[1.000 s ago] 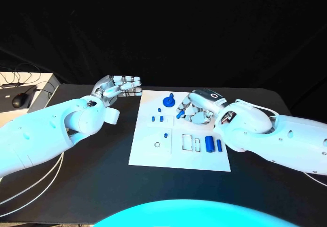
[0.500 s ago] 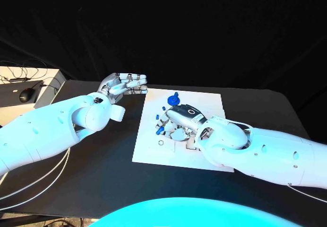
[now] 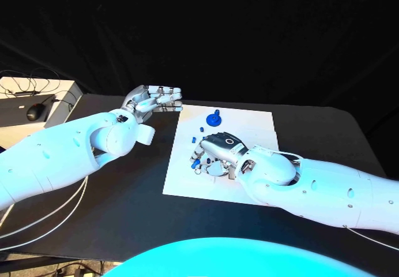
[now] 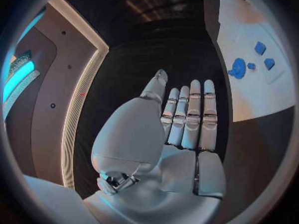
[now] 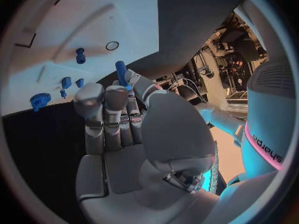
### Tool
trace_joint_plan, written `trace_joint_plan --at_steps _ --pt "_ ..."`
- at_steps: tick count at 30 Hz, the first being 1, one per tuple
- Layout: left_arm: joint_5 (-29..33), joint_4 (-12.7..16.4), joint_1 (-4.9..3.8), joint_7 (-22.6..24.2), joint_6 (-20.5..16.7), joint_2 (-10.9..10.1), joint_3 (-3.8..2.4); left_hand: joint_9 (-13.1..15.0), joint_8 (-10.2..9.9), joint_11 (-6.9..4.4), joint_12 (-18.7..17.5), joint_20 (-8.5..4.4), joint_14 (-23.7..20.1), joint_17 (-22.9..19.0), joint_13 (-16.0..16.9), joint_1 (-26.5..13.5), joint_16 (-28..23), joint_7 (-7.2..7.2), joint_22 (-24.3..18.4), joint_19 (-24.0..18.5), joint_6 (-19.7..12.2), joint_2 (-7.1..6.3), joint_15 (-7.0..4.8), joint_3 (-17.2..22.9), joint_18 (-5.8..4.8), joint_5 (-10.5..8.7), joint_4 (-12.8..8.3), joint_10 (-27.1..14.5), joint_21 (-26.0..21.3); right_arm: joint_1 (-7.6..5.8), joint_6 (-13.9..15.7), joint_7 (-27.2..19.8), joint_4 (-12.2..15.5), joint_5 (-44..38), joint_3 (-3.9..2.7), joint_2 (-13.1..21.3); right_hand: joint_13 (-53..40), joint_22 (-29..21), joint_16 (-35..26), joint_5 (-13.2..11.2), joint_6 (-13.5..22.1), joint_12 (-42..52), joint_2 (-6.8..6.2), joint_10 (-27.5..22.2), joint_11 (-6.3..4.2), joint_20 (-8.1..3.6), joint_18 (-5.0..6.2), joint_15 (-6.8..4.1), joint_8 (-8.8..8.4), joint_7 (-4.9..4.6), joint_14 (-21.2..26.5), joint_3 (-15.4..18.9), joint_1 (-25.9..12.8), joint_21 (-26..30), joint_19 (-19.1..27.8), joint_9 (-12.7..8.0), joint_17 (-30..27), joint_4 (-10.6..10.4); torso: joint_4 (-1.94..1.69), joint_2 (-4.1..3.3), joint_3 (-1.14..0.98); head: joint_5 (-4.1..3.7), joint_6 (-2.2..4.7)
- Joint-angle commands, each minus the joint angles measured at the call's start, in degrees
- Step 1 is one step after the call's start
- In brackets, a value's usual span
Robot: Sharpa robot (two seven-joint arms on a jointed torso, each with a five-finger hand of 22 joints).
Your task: Assemble the parts on the task board
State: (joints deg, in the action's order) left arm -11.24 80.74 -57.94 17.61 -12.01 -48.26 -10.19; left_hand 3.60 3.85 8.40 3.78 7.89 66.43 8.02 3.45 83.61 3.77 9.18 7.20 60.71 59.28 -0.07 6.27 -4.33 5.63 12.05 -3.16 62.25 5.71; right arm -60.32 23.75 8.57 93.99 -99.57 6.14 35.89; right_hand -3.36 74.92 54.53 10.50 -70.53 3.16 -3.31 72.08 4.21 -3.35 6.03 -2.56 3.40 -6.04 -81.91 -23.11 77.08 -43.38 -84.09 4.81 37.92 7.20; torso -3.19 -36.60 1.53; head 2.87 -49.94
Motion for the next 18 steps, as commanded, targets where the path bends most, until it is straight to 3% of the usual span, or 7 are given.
trace_joint_plan --at_steps 1,18 --pt "0.0 0.1 0.00 0.4 1.0 0.0 -0.04 0.0 -0.2 -0.17 -0.2 0.12 0.0 0.0 0.0 -0.1 0.0 -0.10 -0.1 0.0 -0.1 0.09 0.18 -0.1 -0.57 -0.01 0.3 -0.3 0.2 0.15 -2.7 0.1 -0.4 -1.9 0.06 -0.2 -0.2 5.7 0.1 0.3 -0.1 0.3 1.78 3.6 -2.02 -0.33 0.65 -0.34 0.40 -0.12 0.0 -0.1 1.0 0.1 -2.1 0.0 0.0 0.2 -0.01 0.03 -0.01 0.18 -0.06" --pt "0.0 0.1 0.00 0.4 1.0 -0.3 -0.04 0.0 -0.2 -0.17 -0.2 0.12 0.0 0.0 0.0 -0.1 0.0 -0.10 -0.1 0.0 -0.1 0.09 0.18 -0.1 -0.57 -0.01 0.3 -0.3 0.2 0.41 -5.5 0.8 -1.0 -2.7 0.23 -0.2 -0.2 5.7 0.2 0.3 -0.1 0.3 1.95 3.6 -2.02 -0.31 0.64 -0.33 0.40 -0.11 0.0 0.1 0.8 -0.2 -2.0 0.0 0.0 0.5 0.08 0.03 0.02 0.26 -0.06"
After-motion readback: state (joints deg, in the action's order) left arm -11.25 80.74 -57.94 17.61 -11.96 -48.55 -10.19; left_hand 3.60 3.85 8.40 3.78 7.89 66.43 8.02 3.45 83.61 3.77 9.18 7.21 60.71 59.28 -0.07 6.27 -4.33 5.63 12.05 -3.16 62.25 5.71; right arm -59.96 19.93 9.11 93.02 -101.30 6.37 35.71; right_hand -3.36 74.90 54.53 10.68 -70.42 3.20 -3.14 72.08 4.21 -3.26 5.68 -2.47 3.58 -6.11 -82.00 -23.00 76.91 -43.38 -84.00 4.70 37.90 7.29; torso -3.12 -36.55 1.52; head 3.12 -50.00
